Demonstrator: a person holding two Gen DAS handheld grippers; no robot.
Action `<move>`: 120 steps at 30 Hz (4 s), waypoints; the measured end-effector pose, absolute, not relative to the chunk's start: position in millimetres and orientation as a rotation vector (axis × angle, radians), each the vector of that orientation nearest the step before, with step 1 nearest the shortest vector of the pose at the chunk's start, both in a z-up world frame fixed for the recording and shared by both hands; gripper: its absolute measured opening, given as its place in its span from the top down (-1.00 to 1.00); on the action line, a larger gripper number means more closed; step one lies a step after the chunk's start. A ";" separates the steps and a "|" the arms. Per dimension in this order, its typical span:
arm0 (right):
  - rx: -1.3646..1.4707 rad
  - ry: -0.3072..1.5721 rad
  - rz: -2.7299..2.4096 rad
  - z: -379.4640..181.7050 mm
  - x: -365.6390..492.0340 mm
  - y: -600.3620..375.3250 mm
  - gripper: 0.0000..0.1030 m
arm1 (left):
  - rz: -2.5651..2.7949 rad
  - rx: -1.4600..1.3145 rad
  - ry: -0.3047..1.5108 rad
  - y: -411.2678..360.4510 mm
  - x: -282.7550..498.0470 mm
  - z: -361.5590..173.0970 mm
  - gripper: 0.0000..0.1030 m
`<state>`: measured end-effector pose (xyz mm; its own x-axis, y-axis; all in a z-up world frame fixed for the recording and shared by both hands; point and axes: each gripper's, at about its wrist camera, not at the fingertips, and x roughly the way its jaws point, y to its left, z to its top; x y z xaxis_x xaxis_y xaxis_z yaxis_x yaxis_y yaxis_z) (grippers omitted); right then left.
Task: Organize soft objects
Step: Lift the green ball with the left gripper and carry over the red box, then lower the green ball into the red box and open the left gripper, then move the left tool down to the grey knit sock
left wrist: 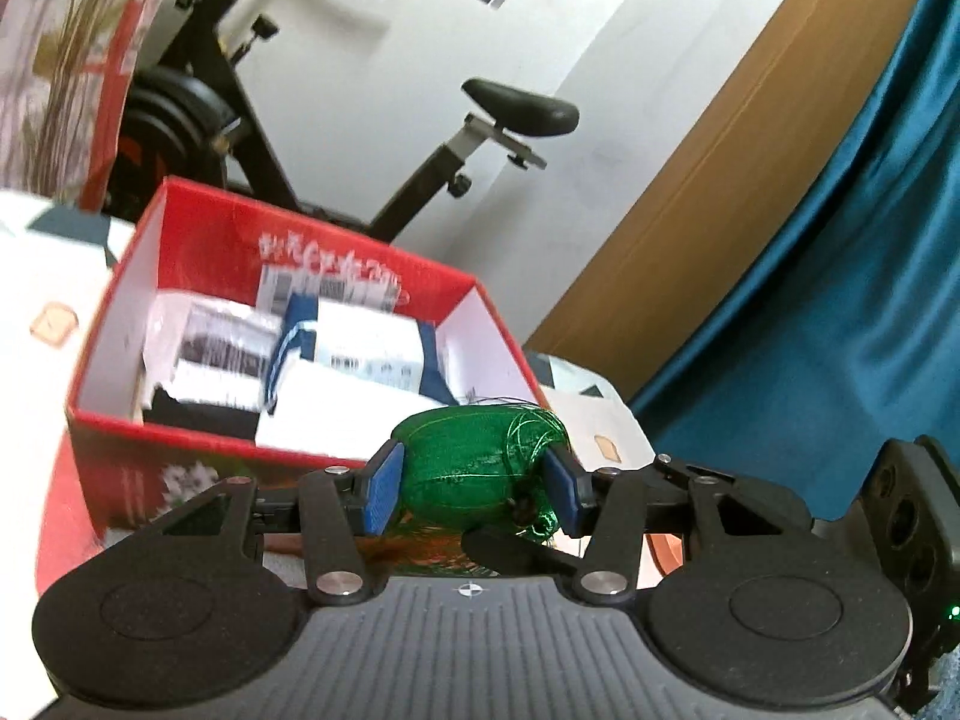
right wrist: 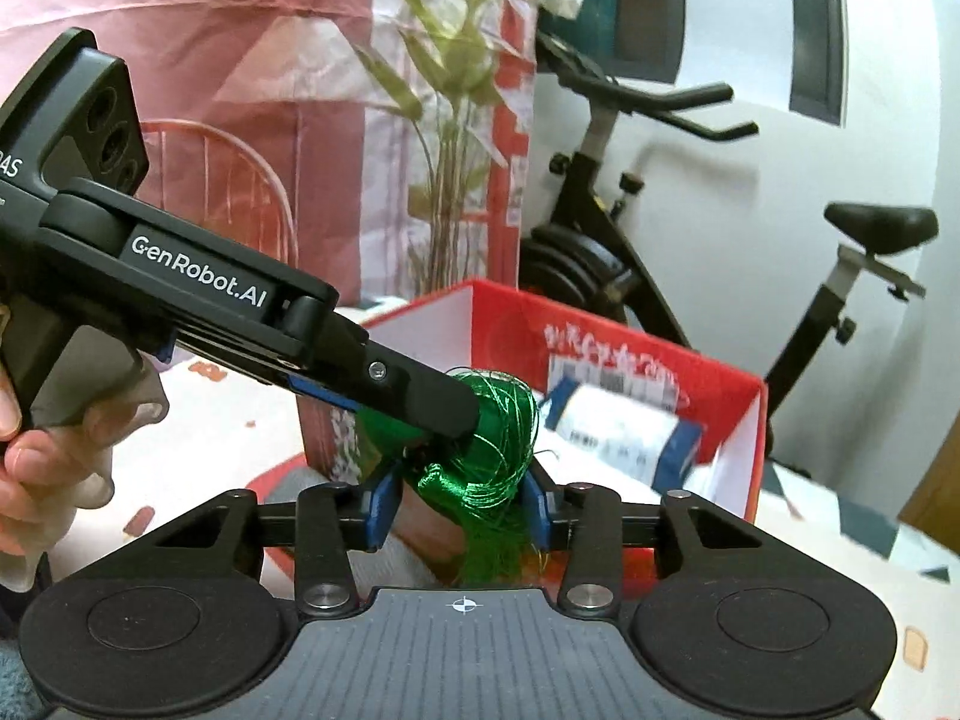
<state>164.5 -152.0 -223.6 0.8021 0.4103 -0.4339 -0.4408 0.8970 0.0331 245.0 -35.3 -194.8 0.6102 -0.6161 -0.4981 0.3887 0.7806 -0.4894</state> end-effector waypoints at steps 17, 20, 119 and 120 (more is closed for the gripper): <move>-0.100 0.207 0.481 -114.3 215.3 -154.9 0.25 | -0.590 -0.138 0.398 -31.0 251.8 -73.1 0.00; -0.119 0.211 0.488 -112.8 232.1 -144.9 0.25 | -0.576 -0.125 0.409 -25.5 264.9 -71.7 -0.01; 0.334 0.711 0.079 -372.1 156.5 -208.6 0.09 | -0.229 -0.228 0.809 47.7 220.7 -270.9 0.07; 0.330 0.709 0.079 -372.4 156.4 -207.6 0.11 | -0.226 -0.232 0.811 48.4 221.2 -271.8 0.06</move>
<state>156.4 -207.6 -372.4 0.7582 0.1824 -0.6260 0.0397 0.9454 0.3235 221.2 48.4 -271.8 0.6674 -0.2866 -0.6874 0.1097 0.9507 -0.2899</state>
